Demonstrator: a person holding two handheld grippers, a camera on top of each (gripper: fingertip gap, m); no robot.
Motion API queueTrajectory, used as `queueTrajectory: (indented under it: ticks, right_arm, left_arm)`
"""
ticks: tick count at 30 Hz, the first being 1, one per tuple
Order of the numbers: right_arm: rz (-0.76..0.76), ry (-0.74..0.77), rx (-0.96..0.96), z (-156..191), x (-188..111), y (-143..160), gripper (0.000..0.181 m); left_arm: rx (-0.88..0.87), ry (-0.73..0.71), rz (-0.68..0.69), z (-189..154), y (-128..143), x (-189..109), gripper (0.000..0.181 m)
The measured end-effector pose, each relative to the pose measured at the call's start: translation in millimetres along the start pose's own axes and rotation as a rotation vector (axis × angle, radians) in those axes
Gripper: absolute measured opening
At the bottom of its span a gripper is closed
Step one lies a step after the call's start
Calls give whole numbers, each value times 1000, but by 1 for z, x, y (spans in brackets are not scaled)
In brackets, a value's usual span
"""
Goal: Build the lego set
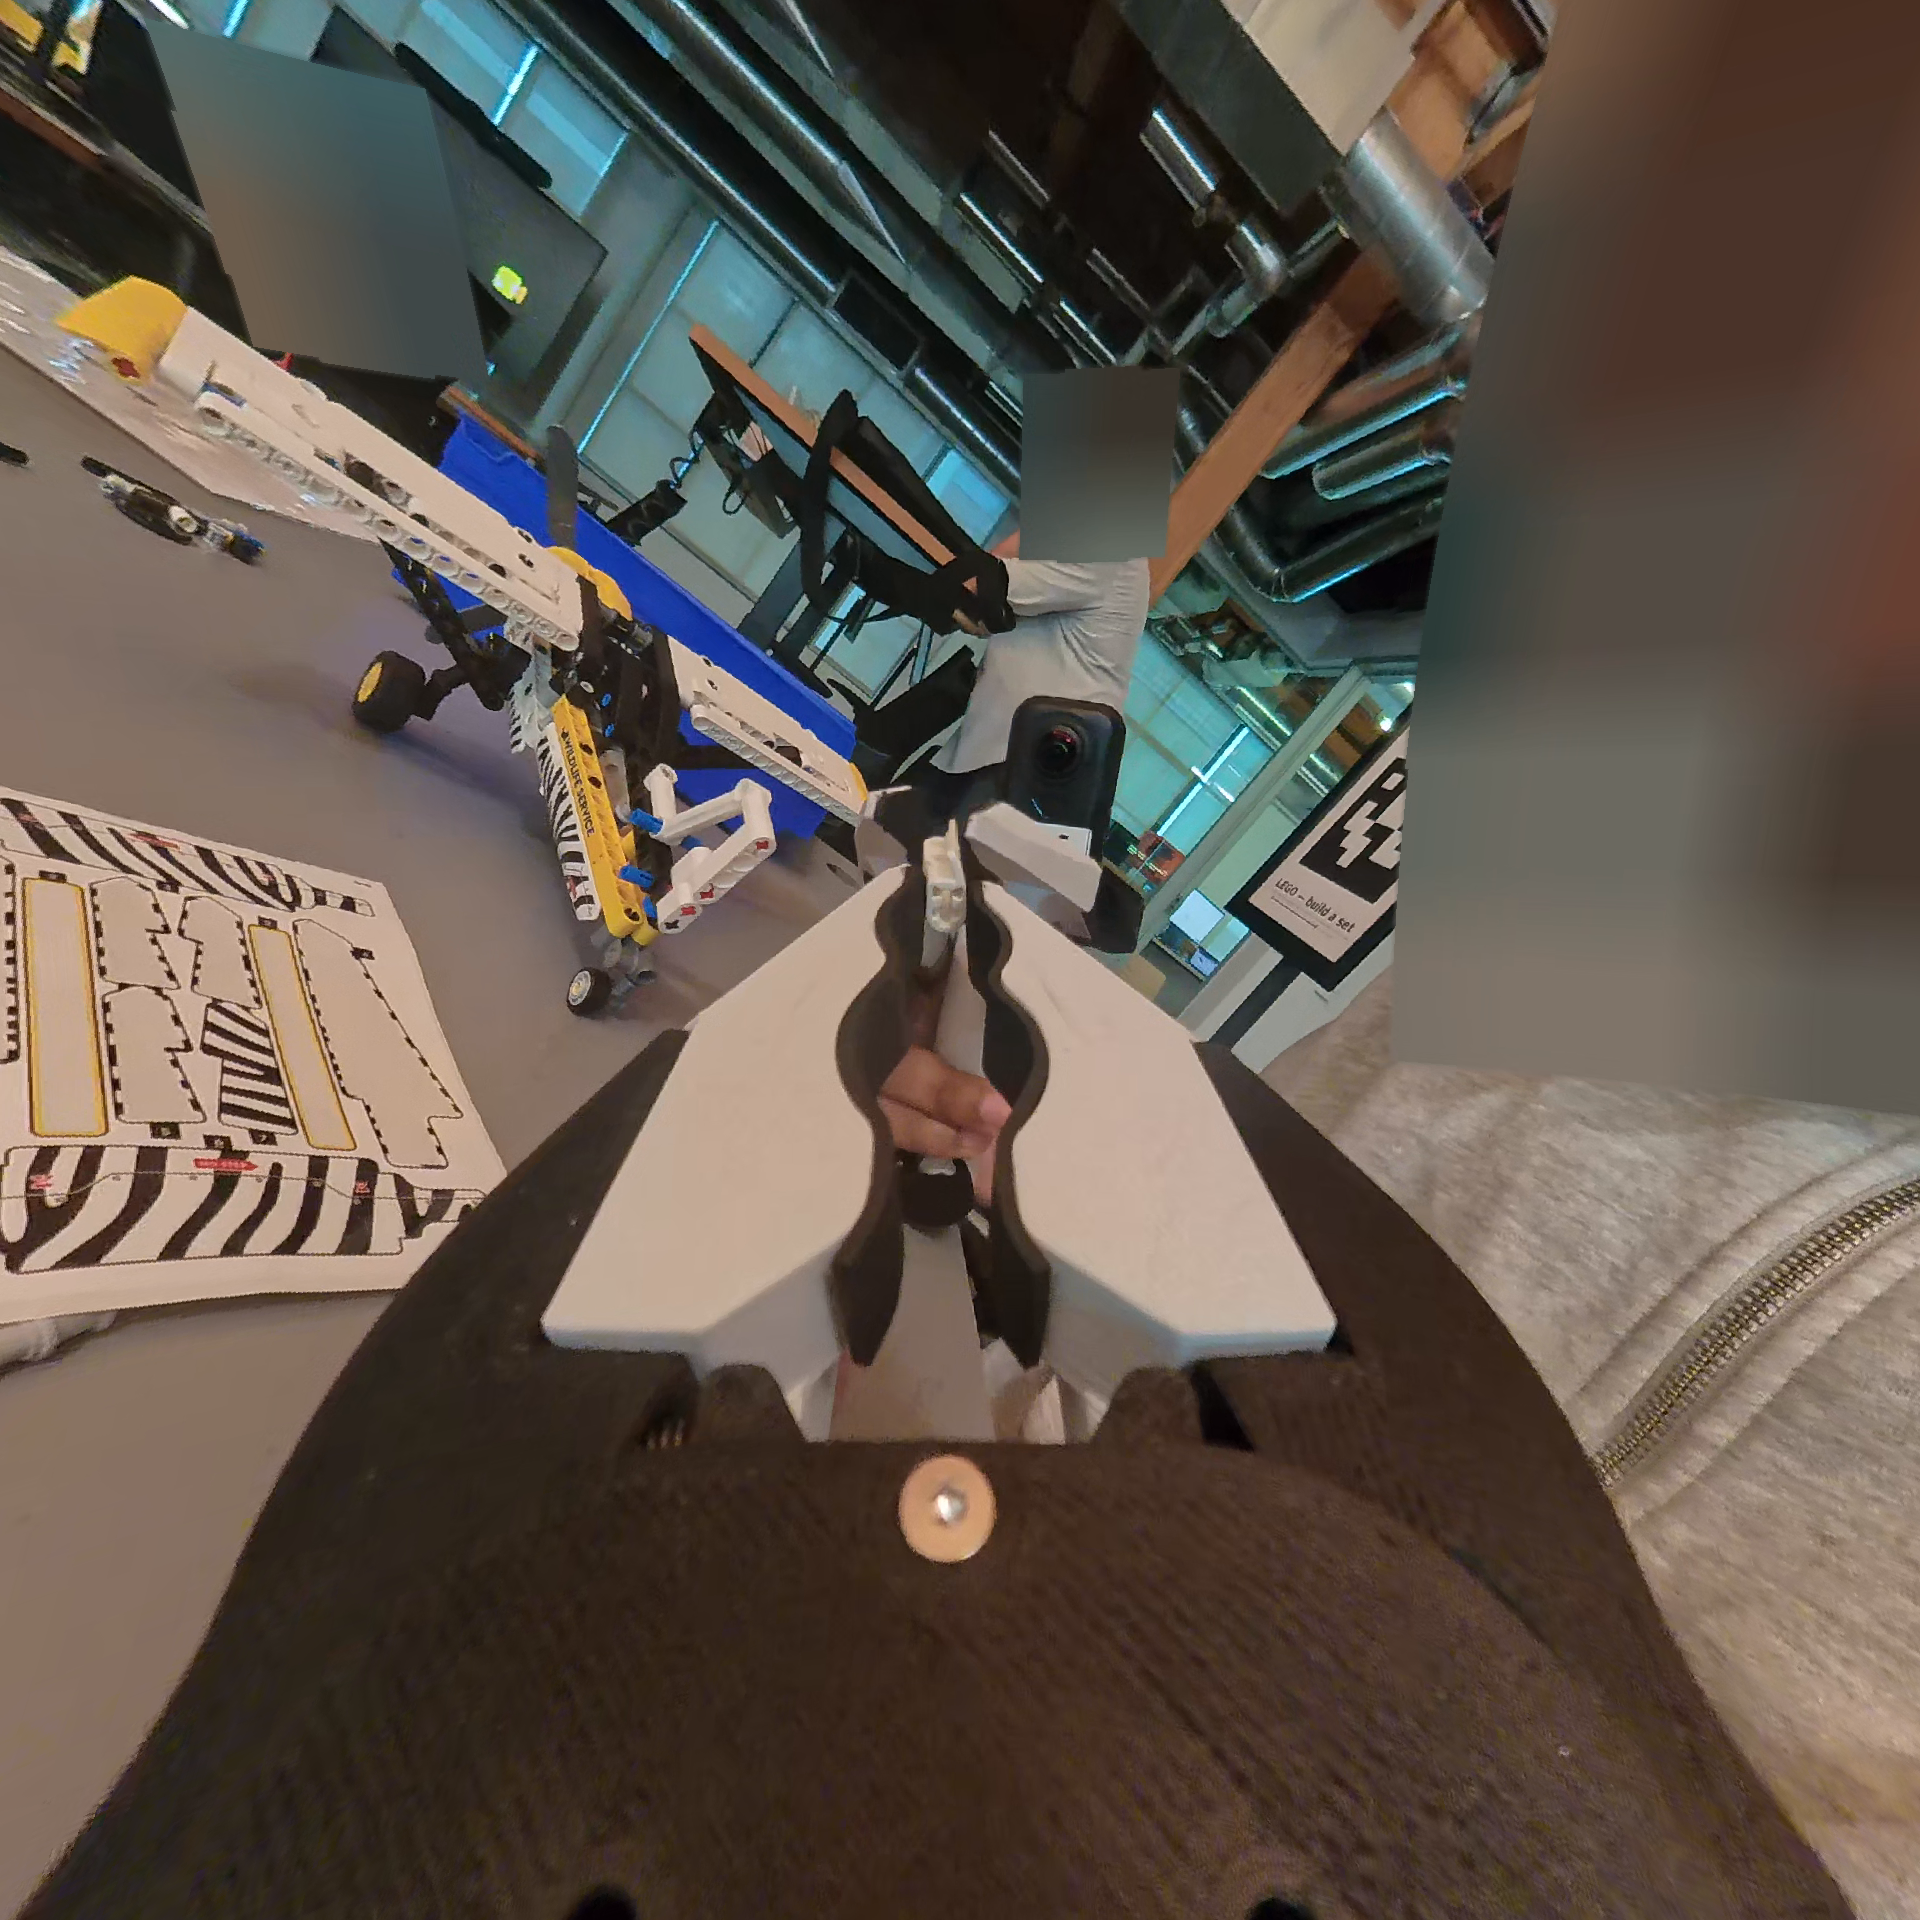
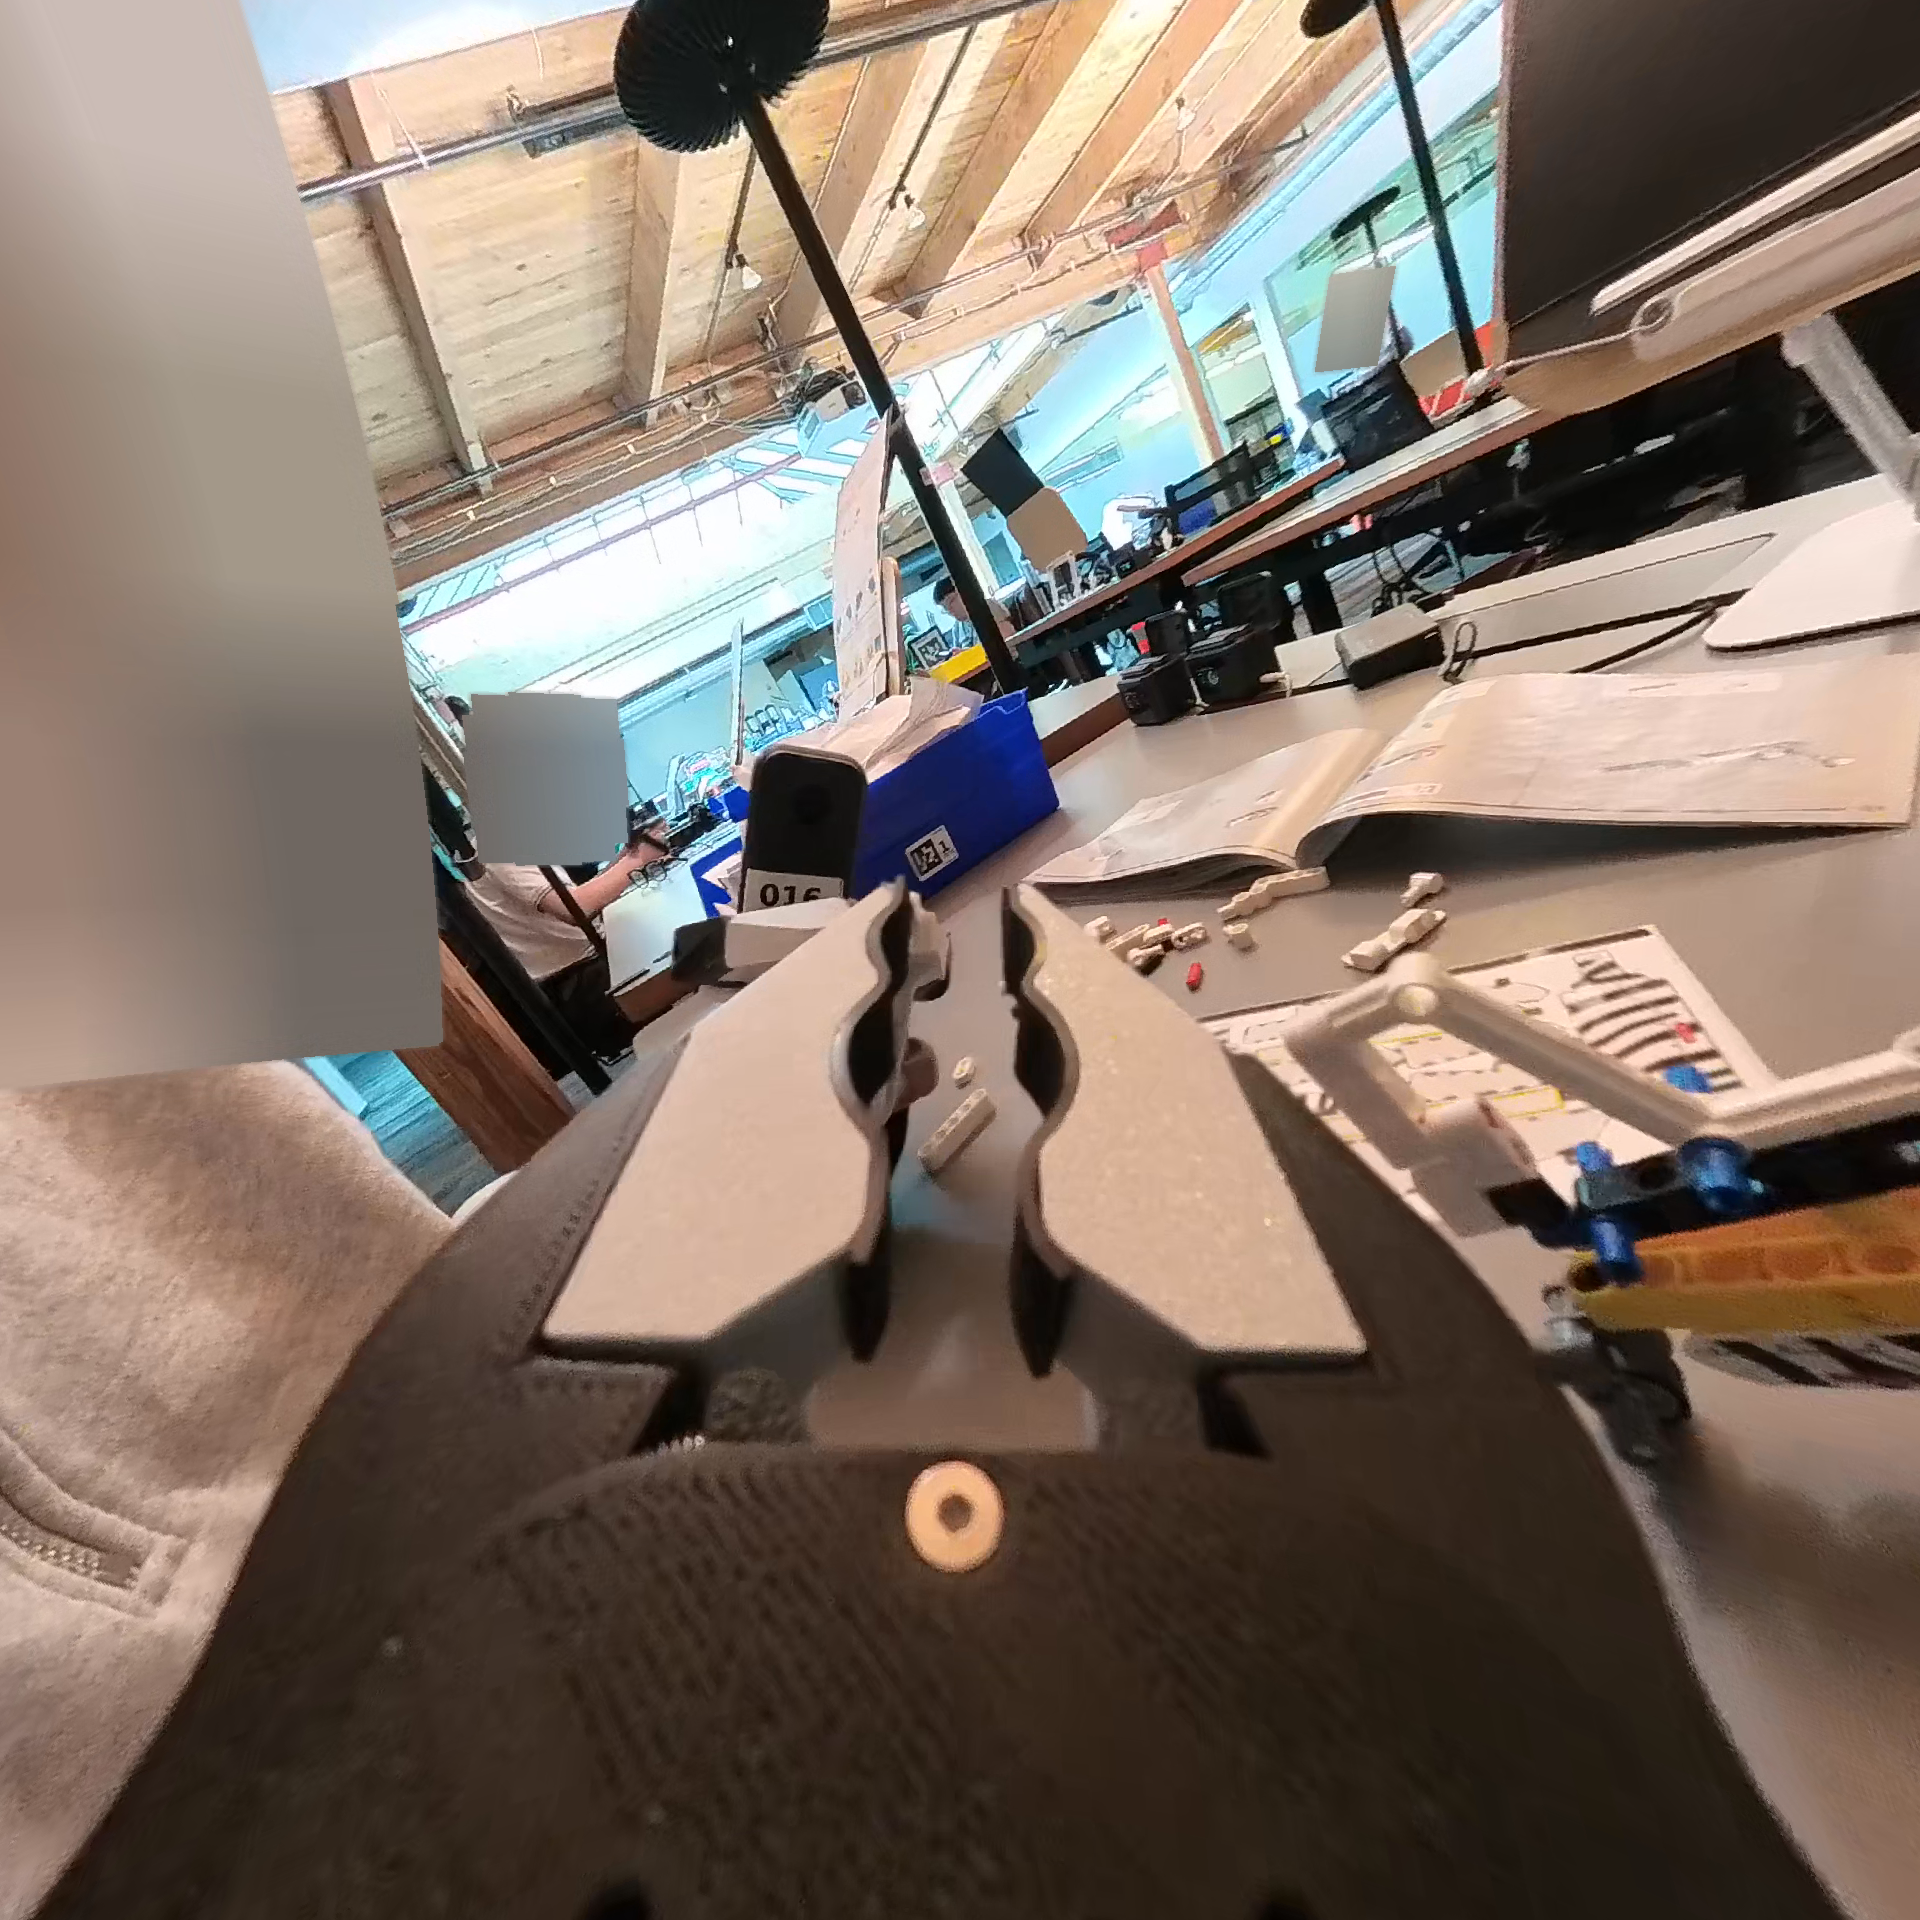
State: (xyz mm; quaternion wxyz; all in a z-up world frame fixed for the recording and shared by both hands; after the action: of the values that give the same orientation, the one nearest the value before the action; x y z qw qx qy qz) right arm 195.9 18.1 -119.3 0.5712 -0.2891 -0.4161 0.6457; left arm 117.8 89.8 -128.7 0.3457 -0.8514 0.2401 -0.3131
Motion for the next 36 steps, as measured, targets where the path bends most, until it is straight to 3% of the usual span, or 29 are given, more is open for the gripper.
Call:
queueTrajectory:
  ticks: [3,11,22,36]
  right_arm:
    - [-26,19,0,-2,-2,-4,11]
    - [-7,-8,-39,9,5,4,23]
    - [-36,104,-158,5,1,-1,16]
    - [-50,212,-490,17,9,4,19]
  left_arm:
    - [4,0,-1,0,0,0,5]
    - [21,-14,27,-1,3,2,5]
    - [17,-18,19,0,2,1,5]
    - [-24,8,2,1,2,1,5]
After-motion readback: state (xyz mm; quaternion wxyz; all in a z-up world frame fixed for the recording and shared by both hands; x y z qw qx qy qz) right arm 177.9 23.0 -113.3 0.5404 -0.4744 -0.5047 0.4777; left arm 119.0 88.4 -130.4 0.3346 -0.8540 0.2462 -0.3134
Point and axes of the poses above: each gripper's, where its closed fingertips meet, x out along the fingers, y out of its underside, z = x × y across the jaws, the point moved 5 cm from there along -x, back along the fingers, and after that the axes turned 10 degrees about y, right-handed, at the moved point
